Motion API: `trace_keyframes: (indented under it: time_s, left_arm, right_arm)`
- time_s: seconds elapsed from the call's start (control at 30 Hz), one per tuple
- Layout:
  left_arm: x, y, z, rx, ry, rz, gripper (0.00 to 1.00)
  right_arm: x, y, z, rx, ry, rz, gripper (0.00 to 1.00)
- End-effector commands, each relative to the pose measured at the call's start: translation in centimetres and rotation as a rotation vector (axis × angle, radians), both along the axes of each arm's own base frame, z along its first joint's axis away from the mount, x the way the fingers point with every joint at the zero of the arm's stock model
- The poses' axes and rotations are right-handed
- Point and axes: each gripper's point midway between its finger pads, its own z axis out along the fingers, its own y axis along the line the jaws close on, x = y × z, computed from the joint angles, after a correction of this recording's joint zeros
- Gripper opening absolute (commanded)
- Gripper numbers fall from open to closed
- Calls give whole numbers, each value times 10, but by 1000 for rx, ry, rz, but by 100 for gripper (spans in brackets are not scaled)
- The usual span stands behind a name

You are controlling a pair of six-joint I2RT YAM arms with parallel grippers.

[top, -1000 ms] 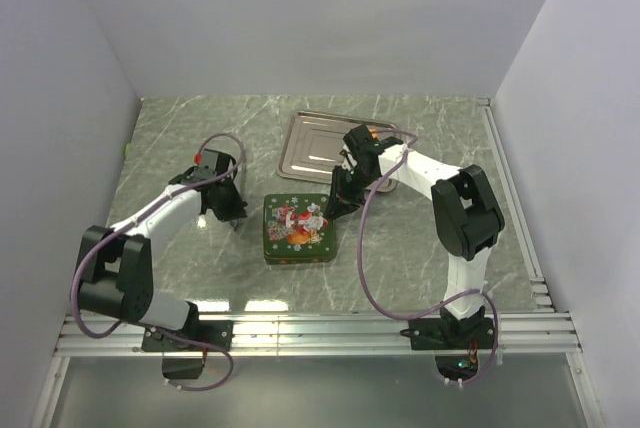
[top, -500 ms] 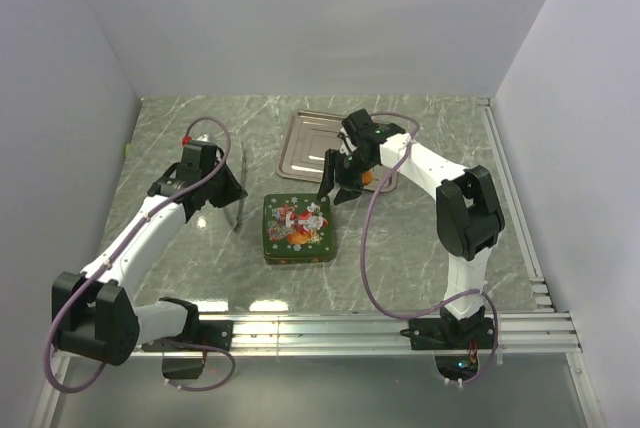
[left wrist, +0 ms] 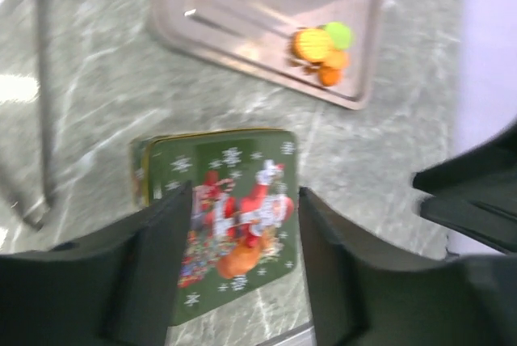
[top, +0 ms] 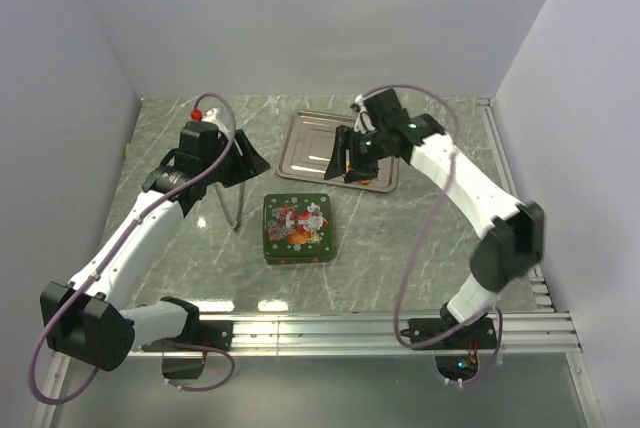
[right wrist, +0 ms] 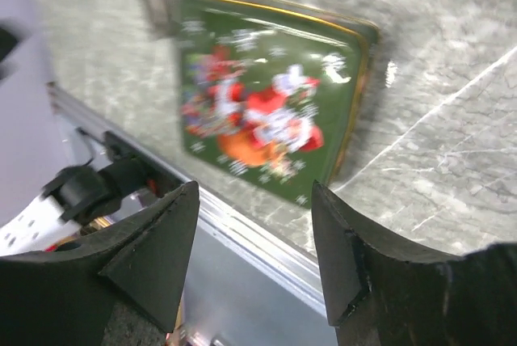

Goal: Pack the cookies

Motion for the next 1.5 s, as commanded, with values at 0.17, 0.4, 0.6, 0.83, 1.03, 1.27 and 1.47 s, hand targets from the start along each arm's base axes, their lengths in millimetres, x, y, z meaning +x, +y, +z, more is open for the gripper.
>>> trace_keyframes:
  time_s: [0.17, 0.4, 0.6, 0.83, 1.03, 1.27, 1.47]
  left_arm:
    - [15, -31, 74, -56, -202, -114, 76]
    - [16, -70, 66, -31, -172, -191, 77]
    - [14, -95, 73, -22, -200, -176, 78]
    - [19, -106, 89, -12, -371, -127, 97]
    - [-5, -120, 99, 73, -628, -155, 100]
    - [-5, -122, 99, 97, -628, -121, 100]
    - [-6, -114, 99, 116, -626, -90, 100]
  right_arm:
    - [-43, -24, 123, 191, -453, 27, 66]
    - [-85, -50, 140, 304, -576, -45, 68]
    - [-104, -70, 146, 356, -640, -124, 72]
    - [-109, -89, 130, 369, -704, -221, 75]
    - [-110, -107, 128, 358, -747, -308, 79]
    - [-109, -112, 115, 317, -739, -323, 81]
    - [-107, -112, 107, 311, -734, -325, 82]
